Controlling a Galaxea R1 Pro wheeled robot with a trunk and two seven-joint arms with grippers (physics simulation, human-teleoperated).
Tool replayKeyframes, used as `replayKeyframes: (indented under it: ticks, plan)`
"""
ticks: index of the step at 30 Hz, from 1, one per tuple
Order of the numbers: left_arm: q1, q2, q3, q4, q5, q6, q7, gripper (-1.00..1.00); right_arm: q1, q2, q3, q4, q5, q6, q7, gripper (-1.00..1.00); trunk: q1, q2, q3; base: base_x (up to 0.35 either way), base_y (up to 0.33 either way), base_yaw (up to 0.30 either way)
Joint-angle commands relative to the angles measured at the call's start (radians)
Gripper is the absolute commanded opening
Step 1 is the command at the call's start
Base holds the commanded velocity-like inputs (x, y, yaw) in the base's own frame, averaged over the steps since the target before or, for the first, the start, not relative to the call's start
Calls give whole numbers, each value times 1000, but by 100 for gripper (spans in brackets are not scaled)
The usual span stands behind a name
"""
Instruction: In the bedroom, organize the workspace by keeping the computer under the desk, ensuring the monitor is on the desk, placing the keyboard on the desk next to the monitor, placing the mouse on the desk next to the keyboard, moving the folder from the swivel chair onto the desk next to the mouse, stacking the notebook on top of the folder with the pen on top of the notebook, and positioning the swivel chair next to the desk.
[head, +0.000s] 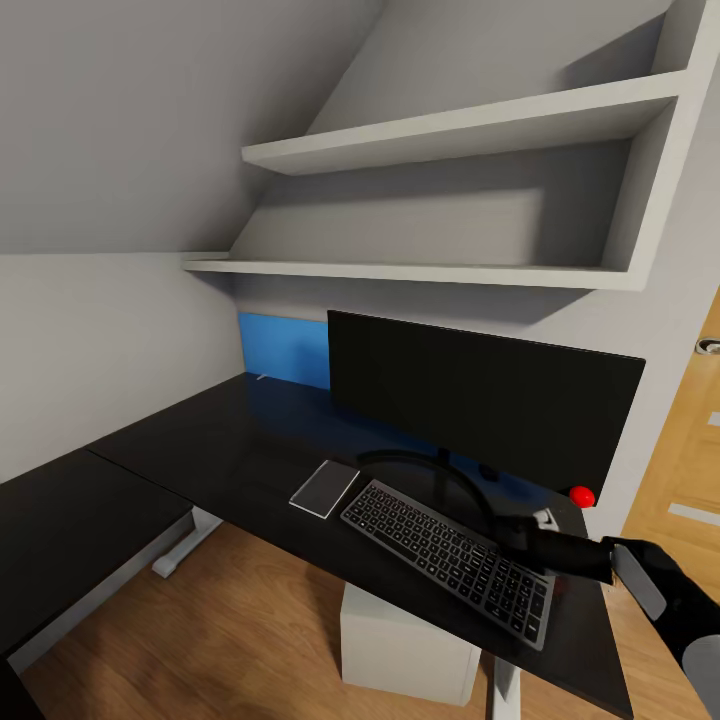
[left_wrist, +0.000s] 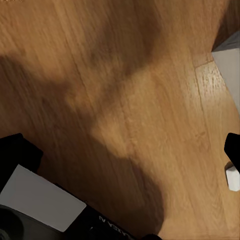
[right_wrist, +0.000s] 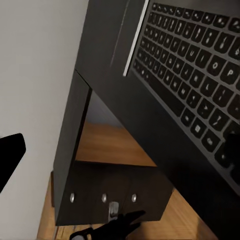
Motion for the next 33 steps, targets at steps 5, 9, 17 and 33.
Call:
replayKeyframes:
  ticks: [5, 9, 17, 33]
  plan:
    - [0, -2, -9, -4, 6, 1, 8, 100, 0, 57, 4, -62, -1, 0, -127, 100, 0, -1, -1, 0, 0, 0]
    - [0, -5, -11, -7, 5, 1, 8, 100, -1, 123, 13, -86, 21, -23, -238, 100, 0, -1, -1, 0, 0, 0]
    - [0, -19, -28, -9, -8, 1, 8, 100, -1, 243, 54, -144, 93, -159, -496, 100, 0, -1, -1, 0, 0, 0]
    - [-1, -22, -37, -9, -14, 2, 6, 100, -1, 347, 249, -310, 134, -327, -775, 100, 0, -1, -1, 0, 0, 0]
